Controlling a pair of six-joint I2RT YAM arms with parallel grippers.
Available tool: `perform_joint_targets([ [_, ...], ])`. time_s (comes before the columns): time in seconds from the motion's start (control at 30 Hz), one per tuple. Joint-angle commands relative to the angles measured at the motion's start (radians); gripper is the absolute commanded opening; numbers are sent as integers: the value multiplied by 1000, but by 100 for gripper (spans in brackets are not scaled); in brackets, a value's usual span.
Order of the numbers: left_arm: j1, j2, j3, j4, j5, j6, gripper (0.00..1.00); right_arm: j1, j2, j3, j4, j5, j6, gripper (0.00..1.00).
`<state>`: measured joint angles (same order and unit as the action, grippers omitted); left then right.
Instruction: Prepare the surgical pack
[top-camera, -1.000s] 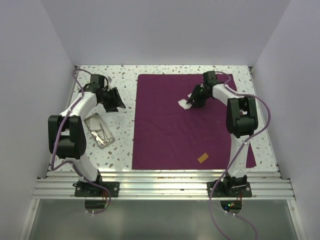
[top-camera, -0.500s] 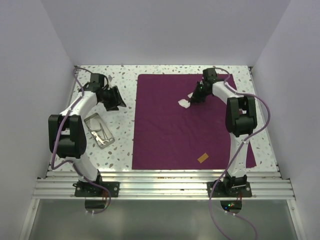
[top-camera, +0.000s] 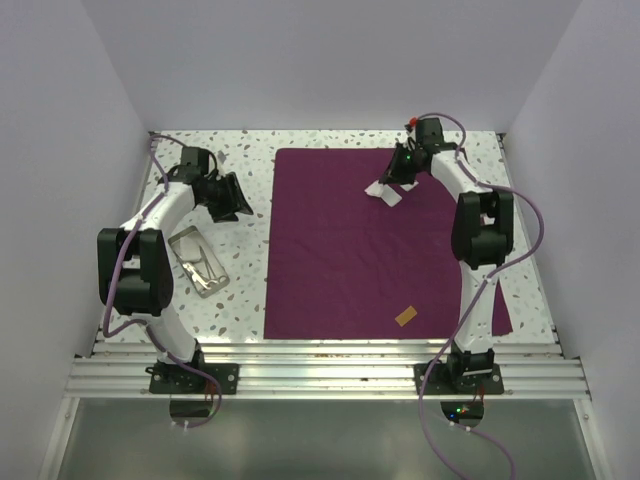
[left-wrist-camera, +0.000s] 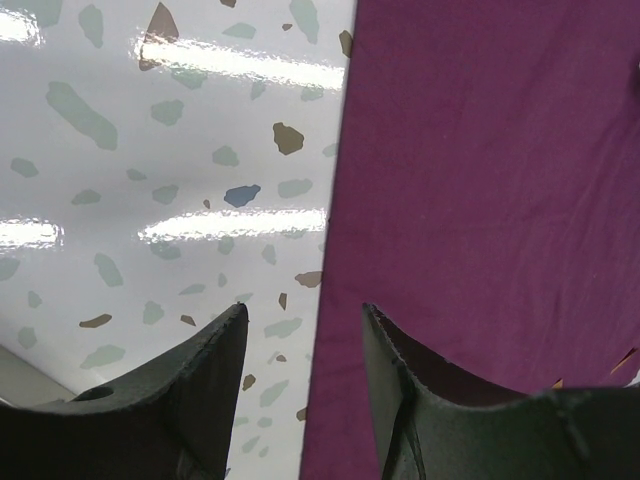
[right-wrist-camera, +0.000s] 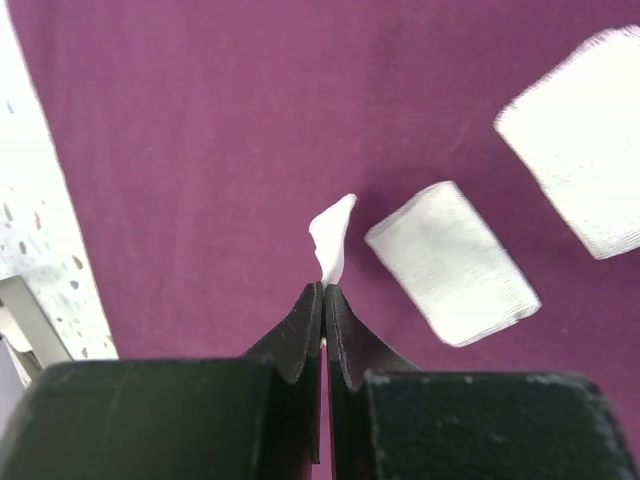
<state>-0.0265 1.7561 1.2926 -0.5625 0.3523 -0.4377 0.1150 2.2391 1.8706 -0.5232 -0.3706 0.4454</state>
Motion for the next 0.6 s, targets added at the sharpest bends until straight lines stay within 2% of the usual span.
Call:
perform_joint_targets([
  [0.0,4,11,34,16,22,27,53,-15,20,1,6,-22,18,0],
  [0.2,4,19,37,16,27,30,53,-57,10,-93,78,-36,55,0],
  [0.57,4,23,36,19,31,33,53,-66,-50,-128,138,-48,62,0],
])
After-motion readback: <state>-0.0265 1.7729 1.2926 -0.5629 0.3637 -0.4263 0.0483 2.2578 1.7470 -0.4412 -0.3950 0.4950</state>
